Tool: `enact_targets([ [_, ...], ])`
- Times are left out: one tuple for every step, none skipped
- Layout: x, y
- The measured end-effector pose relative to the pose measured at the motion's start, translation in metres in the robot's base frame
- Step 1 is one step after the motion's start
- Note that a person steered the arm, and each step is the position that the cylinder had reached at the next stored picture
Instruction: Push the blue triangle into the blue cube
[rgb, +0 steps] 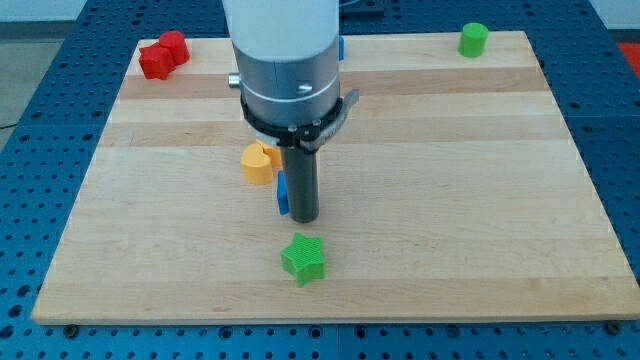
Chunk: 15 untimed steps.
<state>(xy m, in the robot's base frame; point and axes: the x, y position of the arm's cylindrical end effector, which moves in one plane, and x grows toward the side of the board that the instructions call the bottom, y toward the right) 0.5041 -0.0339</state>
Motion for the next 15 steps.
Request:
enact_targets([
  [-0.017,0.000],
  [-0.026,0.004],
  [-0.031,-0.005],
  [-0.034,-0.037],
  [-0.034,-0.074],
  [-0.019,-0.082],
  [-0.006,-0.080],
  [-0.002,-0.082],
  [-0.001,-0.090],
  [-0.001,-0.113],
  [-0.003,-0.135],
  [-0.023,-0.145],
  [-0.045,-0.151],
  [-0.064,-0.165],
  [-0.063,-0.180],
])
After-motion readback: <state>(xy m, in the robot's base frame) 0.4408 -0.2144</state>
